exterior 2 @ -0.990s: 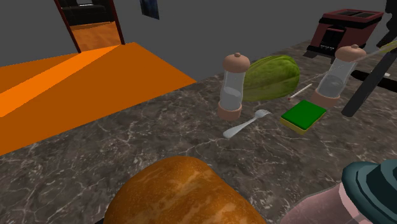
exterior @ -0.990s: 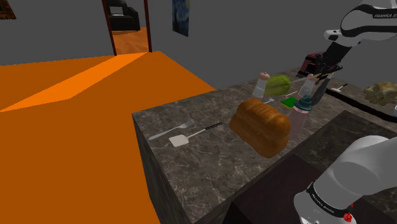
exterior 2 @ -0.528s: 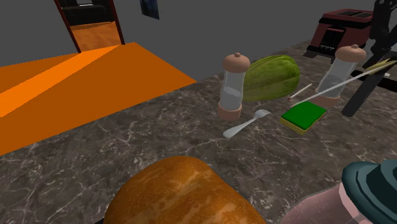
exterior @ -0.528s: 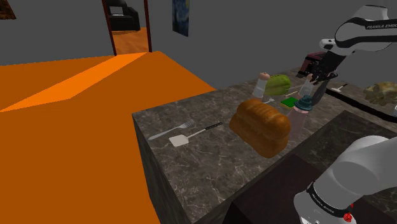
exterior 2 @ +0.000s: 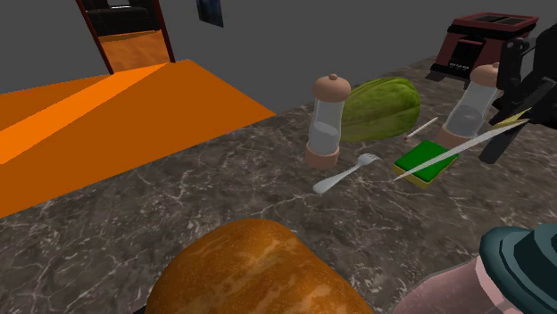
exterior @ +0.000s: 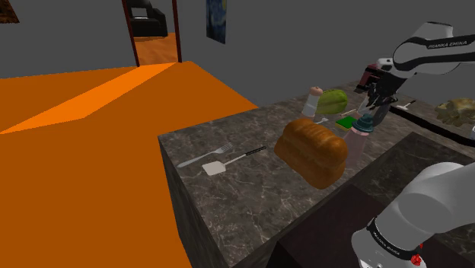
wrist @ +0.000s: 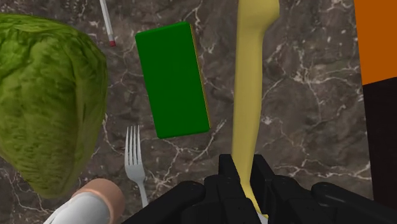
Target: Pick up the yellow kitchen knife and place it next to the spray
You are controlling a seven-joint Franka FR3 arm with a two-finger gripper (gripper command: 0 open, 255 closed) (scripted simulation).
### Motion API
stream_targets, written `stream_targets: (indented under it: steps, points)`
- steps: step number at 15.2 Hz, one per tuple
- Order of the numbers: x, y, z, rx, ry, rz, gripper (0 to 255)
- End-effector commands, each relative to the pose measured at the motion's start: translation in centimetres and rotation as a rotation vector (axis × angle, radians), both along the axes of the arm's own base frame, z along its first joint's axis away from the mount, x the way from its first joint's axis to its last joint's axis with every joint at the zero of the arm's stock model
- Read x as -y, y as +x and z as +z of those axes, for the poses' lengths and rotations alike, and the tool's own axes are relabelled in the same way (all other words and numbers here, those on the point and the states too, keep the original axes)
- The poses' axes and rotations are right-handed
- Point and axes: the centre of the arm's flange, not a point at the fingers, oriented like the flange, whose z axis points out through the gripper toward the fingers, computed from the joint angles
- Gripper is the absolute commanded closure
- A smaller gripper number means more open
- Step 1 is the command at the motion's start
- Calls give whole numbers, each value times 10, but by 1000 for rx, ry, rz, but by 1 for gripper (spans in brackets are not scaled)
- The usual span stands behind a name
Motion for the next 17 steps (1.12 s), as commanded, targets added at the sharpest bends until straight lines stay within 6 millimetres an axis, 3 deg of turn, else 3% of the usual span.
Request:
stream_targets:
  steps: [1, 17]
  points:
    - [0, 0, -10, 1, 0, 0, 255]
    - [0, 0, -94, 1, 0, 0, 255]
